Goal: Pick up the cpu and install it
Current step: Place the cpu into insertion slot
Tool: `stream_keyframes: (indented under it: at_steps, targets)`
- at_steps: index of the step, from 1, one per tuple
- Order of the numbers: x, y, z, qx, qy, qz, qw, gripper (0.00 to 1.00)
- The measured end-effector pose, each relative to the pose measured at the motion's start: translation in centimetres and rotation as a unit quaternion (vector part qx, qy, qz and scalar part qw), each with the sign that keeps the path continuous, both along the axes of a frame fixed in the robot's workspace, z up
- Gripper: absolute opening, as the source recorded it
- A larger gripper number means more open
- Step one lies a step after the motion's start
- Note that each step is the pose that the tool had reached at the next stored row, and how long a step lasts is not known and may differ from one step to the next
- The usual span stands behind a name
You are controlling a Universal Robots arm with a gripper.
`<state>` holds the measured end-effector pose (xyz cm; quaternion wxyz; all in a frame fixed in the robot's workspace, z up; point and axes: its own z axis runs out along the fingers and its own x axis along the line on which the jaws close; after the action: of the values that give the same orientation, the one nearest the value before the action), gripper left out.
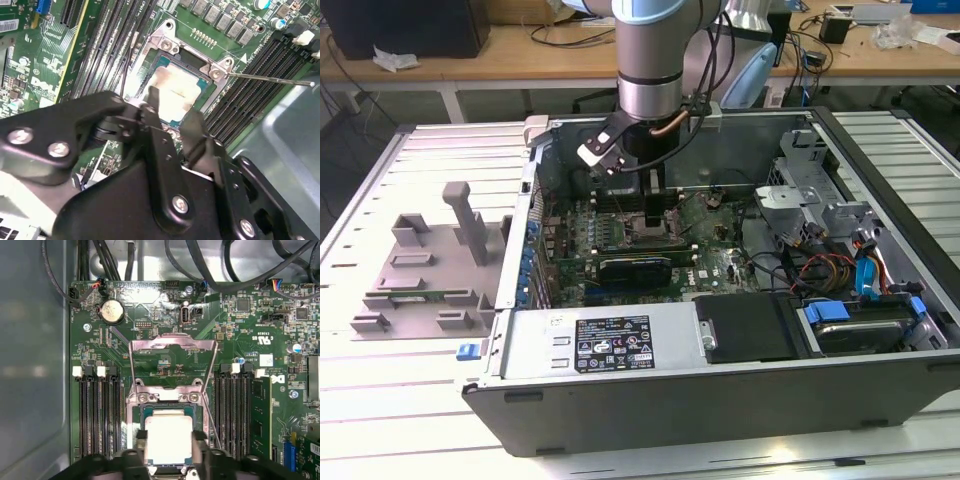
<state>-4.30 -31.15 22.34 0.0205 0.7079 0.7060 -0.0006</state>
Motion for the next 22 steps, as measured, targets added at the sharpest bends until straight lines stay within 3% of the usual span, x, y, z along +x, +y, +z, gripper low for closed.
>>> stream_keyframes:
  at_steps: [4, 5, 14, 20, 22]
  targets:
    - [0.0, 0.0, 0.05, 0.0, 0.0, 0.0, 1.0, 0.23]
    - [0.0, 0.0, 0.06, 0.0, 0.0, 0.0, 1.0, 0.11]
    - [0.0, -0.01, 0.21, -0.0002, 0.0001, 0.0, 1.0, 0.11]
    - [0.0, 0.0, 2.54, 0.0, 0.0, 0.0, 1.0, 0.11]
    - [0.0, 0.0, 2.63, 0.0001, -0.0001, 0.0, 1.0, 0.11]
